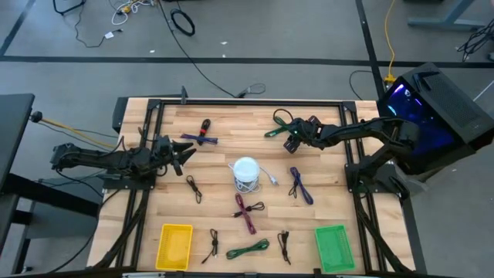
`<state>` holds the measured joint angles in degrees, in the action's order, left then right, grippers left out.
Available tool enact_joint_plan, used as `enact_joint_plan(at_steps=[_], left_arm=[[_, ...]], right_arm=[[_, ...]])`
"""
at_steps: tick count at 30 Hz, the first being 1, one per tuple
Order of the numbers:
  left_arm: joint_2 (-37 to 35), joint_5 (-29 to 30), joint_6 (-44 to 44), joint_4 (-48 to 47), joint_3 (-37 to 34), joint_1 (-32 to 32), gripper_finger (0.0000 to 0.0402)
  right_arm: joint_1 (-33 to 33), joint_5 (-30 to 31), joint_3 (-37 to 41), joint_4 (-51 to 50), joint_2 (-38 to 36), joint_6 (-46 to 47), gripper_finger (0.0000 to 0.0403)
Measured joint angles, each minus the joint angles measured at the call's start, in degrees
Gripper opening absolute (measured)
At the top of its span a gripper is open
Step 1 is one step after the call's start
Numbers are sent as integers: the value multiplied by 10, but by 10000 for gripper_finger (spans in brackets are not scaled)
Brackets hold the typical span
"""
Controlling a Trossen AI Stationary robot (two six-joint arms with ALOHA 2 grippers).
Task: Pick & Place USB Port
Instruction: Put the top green charger cable into the green bin
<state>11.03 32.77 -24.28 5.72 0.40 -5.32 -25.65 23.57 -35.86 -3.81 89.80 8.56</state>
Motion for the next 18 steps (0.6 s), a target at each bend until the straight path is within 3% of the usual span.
enact_joint_plan(at_steps=[7, 18], left_arm=[[0, 0, -1, 0, 0, 0, 167], [0, 0, -2, 0, 0, 0, 167]], right_arm=[[-3, 37, 0, -20, 0, 1, 248], [-7, 10, 0, -25, 12, 5, 229]])
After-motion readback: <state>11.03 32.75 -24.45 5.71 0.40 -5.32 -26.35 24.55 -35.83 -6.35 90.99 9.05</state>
